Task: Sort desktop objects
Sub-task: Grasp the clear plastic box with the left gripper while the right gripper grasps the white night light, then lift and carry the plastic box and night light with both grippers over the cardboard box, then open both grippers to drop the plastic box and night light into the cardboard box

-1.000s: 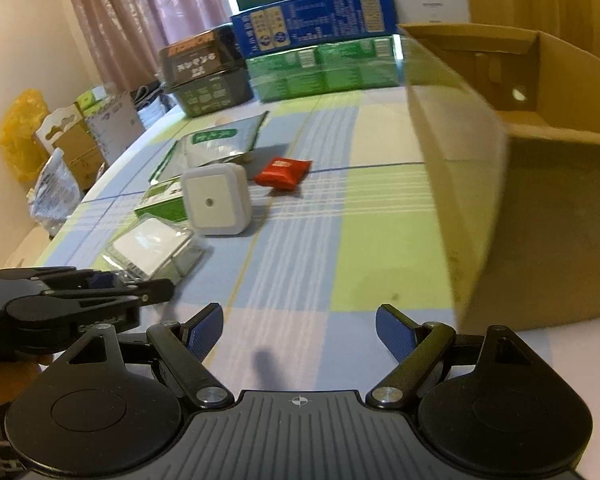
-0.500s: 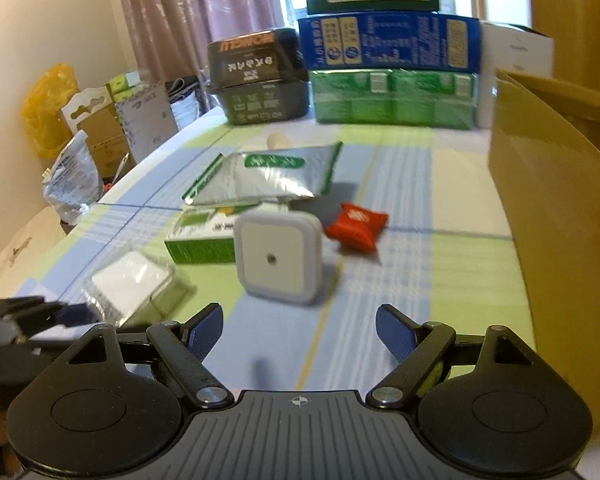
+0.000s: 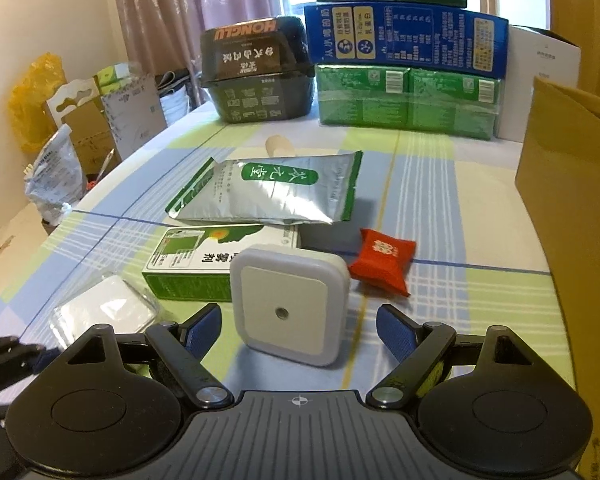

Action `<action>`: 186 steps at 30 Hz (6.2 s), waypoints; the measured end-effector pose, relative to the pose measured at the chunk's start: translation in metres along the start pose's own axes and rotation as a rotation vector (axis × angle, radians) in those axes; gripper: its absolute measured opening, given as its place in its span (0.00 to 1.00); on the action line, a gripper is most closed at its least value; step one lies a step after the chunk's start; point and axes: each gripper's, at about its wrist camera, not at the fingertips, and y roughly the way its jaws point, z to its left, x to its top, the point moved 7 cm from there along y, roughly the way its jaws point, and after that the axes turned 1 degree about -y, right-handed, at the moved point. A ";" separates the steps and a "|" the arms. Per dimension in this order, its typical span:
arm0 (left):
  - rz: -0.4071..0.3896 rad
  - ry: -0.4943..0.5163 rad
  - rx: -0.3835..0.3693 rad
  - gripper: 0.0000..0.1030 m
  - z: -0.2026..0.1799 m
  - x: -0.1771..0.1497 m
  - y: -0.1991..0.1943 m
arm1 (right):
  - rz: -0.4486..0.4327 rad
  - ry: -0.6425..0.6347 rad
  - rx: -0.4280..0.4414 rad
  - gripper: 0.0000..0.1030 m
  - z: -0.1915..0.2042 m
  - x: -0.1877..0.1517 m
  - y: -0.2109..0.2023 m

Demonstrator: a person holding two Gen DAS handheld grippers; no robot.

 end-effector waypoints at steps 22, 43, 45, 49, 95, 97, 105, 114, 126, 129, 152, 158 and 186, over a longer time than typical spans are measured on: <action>0.051 0.043 -0.079 0.27 -0.038 -0.015 -0.027 | 0.090 0.001 -0.028 0.60 -0.024 -0.059 -0.077; -0.013 0.109 -0.083 0.29 -0.059 -0.022 -0.023 | 0.040 -0.008 -0.034 0.61 -0.028 -0.090 -0.109; -0.016 0.106 -0.084 0.28 -0.060 -0.022 -0.024 | 0.038 0.001 -0.035 0.61 -0.028 -0.090 -0.109; -0.021 0.110 -0.080 0.27 -0.062 -0.024 -0.026 | 0.032 0.019 -0.055 0.65 -0.028 -0.091 -0.110; -0.032 -0.027 -0.099 0.26 -0.097 -0.021 -0.130 | -0.114 0.080 -0.132 0.61 -0.031 -0.087 -0.230; -0.037 -0.023 -0.100 0.26 -0.101 -0.019 -0.138 | -0.124 0.084 -0.137 0.61 -0.034 -0.087 -0.238; -0.056 -0.007 -0.127 0.26 -0.121 -0.010 -0.159 | -0.154 0.106 -0.163 0.61 -0.049 -0.087 -0.266; -0.067 0.022 -0.199 0.26 -0.157 0.012 -0.164 | -0.189 0.130 -0.224 0.61 -0.092 -0.074 -0.292; -0.119 0.119 -0.337 0.26 -0.254 0.080 -0.143 | -0.271 0.114 -0.300 0.61 -0.177 -0.015 -0.312; -0.124 0.144 -0.357 0.26 -0.275 0.091 -0.132 | -0.271 0.118 -0.309 0.61 -0.195 -0.006 -0.310; -0.085 0.224 -0.408 0.27 -0.335 0.111 -0.058 | -0.214 0.160 -0.299 0.61 -0.265 0.010 -0.257; -0.110 0.245 -0.382 0.39 -0.329 0.110 -0.061 | -0.207 0.162 -0.302 0.61 -0.268 0.009 -0.255; -0.100 0.136 -0.325 0.52 -0.267 0.093 -0.082 | -0.233 0.207 -0.274 0.75 -0.248 0.012 -0.258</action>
